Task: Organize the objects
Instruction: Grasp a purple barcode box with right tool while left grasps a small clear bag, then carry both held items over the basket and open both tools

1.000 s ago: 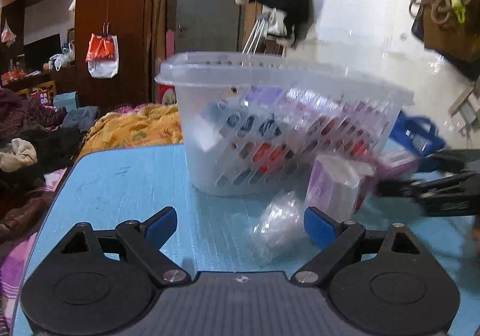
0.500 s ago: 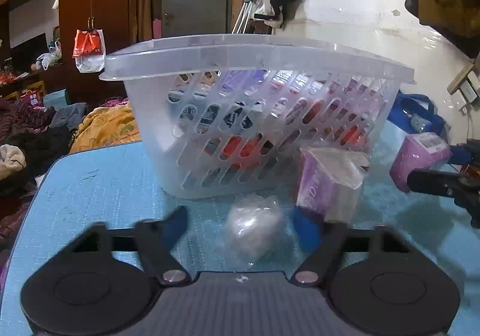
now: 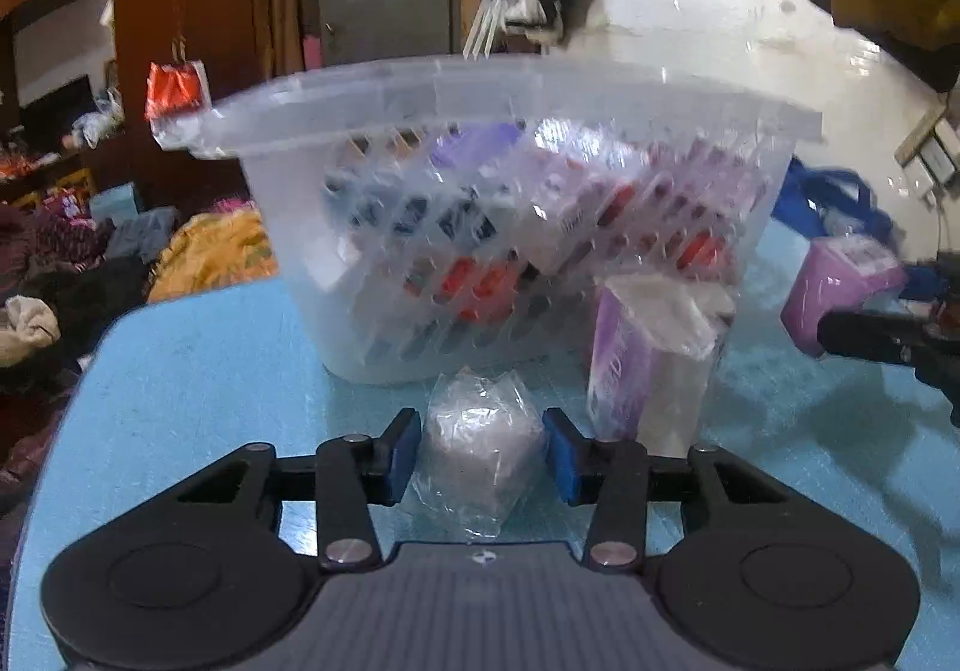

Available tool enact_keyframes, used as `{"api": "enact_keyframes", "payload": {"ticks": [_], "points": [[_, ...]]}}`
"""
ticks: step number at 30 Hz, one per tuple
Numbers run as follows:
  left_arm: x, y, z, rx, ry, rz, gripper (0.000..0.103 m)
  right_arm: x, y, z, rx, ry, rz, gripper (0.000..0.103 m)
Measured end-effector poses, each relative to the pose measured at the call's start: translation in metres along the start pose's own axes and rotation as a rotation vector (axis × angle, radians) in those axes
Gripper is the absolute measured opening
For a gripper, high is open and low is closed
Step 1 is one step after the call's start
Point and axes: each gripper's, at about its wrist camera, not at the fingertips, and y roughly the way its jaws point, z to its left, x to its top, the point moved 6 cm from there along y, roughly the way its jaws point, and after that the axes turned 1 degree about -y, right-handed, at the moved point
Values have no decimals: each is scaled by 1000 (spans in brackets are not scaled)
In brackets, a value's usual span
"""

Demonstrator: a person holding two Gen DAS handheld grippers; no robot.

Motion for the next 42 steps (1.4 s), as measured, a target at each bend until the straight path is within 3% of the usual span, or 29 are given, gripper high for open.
{"api": "enact_keyframes", "payload": {"ticks": [3, 7, 12, 17, 31, 35, 40, 42], "points": [[2, -13, 5, -12, -39, -75, 48, 0, -2, 0, -3, 2, -13, 68], [-1, -28, 7, -80, -101, -117, 48, 2, -4, 0, 1, 5, -30, 68], [-5, -45, -6, -102, -73, -176, 48, 2, -5, -2, 8, 18, -37, 68], [-4, -43, 7, -139, -136, -178, 48, 2, -6, -2, 6, 22, -47, 68], [1, -65, 5, -171, -127, -279, 48, 7, -25, -5, -15, 37, -154, 68], [22, -86, 4, -186, -124, -347, 48, 29, -44, -8, 34, 76, -202, 68], [95, -89, 2, -236, -149, -374, 48, 105, -44, -3, 8, -12, -244, 68], [125, -77, 1, -202, -144, -363, 48, 134, -26, -4, -16, -37, -225, 68]]}}
